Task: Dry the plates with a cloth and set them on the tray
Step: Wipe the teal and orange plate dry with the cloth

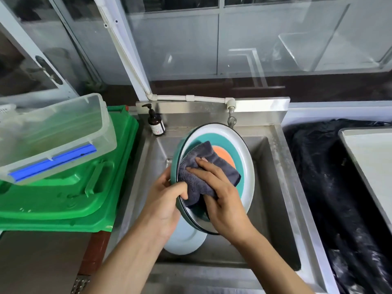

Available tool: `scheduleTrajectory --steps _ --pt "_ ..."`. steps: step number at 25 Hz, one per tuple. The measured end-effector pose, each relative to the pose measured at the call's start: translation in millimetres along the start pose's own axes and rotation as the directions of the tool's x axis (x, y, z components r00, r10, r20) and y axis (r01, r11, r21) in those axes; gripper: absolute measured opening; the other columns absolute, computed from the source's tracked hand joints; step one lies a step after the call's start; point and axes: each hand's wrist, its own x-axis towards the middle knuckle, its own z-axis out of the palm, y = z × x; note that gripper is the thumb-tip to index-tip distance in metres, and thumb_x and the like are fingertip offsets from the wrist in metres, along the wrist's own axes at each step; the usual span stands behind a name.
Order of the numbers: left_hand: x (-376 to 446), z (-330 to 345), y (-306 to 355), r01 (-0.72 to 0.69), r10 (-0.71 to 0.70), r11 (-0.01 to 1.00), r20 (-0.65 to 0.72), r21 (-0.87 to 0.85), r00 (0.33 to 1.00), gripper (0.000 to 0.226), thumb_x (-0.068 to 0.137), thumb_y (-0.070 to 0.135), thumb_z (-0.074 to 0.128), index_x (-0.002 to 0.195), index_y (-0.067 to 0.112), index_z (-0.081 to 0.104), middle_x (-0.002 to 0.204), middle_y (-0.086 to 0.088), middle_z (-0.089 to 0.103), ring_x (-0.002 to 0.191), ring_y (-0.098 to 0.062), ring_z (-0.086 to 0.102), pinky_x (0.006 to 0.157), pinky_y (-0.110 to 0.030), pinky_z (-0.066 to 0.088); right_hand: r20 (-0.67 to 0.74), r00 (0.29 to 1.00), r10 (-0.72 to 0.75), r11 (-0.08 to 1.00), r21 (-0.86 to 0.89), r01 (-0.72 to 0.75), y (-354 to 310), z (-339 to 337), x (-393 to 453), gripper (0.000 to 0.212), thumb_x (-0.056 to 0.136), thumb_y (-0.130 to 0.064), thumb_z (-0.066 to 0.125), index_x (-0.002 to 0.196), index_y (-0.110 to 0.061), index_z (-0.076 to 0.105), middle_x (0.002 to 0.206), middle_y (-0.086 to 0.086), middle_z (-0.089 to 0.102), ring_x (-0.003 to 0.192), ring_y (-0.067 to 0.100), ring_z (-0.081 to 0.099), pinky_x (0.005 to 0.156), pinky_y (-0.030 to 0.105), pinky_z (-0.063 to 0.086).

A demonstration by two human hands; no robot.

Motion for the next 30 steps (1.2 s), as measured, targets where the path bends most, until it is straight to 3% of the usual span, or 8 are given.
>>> scheduleTrajectory --steps 5,13,16,19,22,25,28,30 --pt "4 0 10 -0.001 0.002 1.0 -0.081 0.01 0.997 0.048 0.047 -0.009 0.043 0.093 -0.004 0.056 0.092 -0.025 0.052 0.087 -0.036 0.048 0.08 -0.042 0.036 -0.026 0.997 0.071 0.997 0.015 -0.07 7 3 -41 0.067 0.082 0.012 0.05 0.132 -0.03 0.066 0.146 -0.019 0.053 0.143 0.011 0.045 0.116 0.02 0.031" --pt "2 -8 14 -0.003 0.004 0.993 -0.012 0.122 1.0 0.052 0.046 -0.008 0.049 0.092 0.008 0.068 0.084 -0.017 0.065 0.077 -0.028 0.061 0.065 -0.03 0.049 -0.081 0.972 0.221 0.962 -0.148 -0.231 43 -22 -70 0.052 0.089 0.007 0.054 0.123 -0.029 0.068 0.133 -0.033 0.053 0.129 -0.003 0.051 0.105 0.012 0.039" --pt "-2 -10 14 -0.015 0.007 0.985 0.048 0.171 0.999 0.056 0.045 -0.008 0.049 0.094 0.009 0.068 0.075 -0.01 0.066 0.068 -0.022 0.06 0.057 -0.025 0.048 -0.132 0.96 0.245 0.919 -0.284 -0.273 59 -30 -68 0.048 0.088 0.013 0.058 0.123 -0.018 0.07 0.138 -0.014 0.057 0.127 -0.005 0.046 0.104 0.003 0.03" --pt "-6 -13 18 -0.006 -0.018 0.98 0.119 0.197 0.993 0.056 0.046 -0.01 0.049 0.093 0.012 0.071 0.074 -0.008 0.065 0.067 -0.02 0.06 0.056 -0.025 0.048 -0.207 0.934 0.29 0.887 -0.308 -0.344 70 -43 -54 0.052 0.088 0.014 0.055 0.132 -0.012 0.067 0.148 0.003 0.054 0.139 0.012 0.046 0.117 0.018 0.03" --pt "-6 -16 20 0.02 -0.038 0.983 0.097 0.182 0.995 0.056 0.045 -0.009 0.048 0.088 0.015 0.075 0.073 -0.01 0.064 0.065 -0.021 0.059 0.057 -0.027 0.047 -0.374 0.863 0.339 0.913 -0.089 -0.397 66 -55 -32 0.057 0.087 0.016 0.051 0.135 -0.013 0.064 0.141 0.001 0.061 0.133 0.017 0.055 0.115 0.039 0.041" --pt "-11 -15 17 0.058 -0.069 0.985 0.061 0.163 0.996 0.055 0.044 -0.009 0.049 0.088 0.011 0.075 0.081 -0.017 0.059 0.074 -0.029 0.053 0.065 -0.032 0.041 -0.531 0.821 0.21 0.972 0.022 -0.234 46 -68 -8 0.062 0.086 0.009 0.05 0.139 -0.022 0.06 0.141 -0.003 0.062 0.135 0.012 0.054 0.114 0.038 0.042" --pt "-17 -9 12 0.088 -0.099 0.981 0.057 0.171 0.993 0.052 0.044 -0.009 0.049 0.083 0.013 0.076 0.081 -0.017 0.053 0.079 -0.03 0.046 0.067 -0.035 0.035 -0.408 0.911 -0.054 0.983 -0.181 -0.024 28 -78 20 0.062 0.088 0.001 0.057 0.146 -0.02 0.053 0.157 0.006 0.044 0.149 0.018 0.037 0.123 0.038 0.03" --pt "-20 -6 11 0.102 -0.115 0.981 0.075 0.164 0.99 0.05 0.046 -0.009 0.047 0.079 0.014 0.076 0.078 -0.015 0.053 0.075 -0.029 0.047 0.064 -0.033 0.036 -0.185 0.982 -0.027 0.959 -0.283 -0.027 21 -80 30 0.064 0.091 -0.022 0.064 0.152 -0.026 0.046 0.163 0.005 0.034 0.154 0.017 0.027 0.124 0.049 0.026"
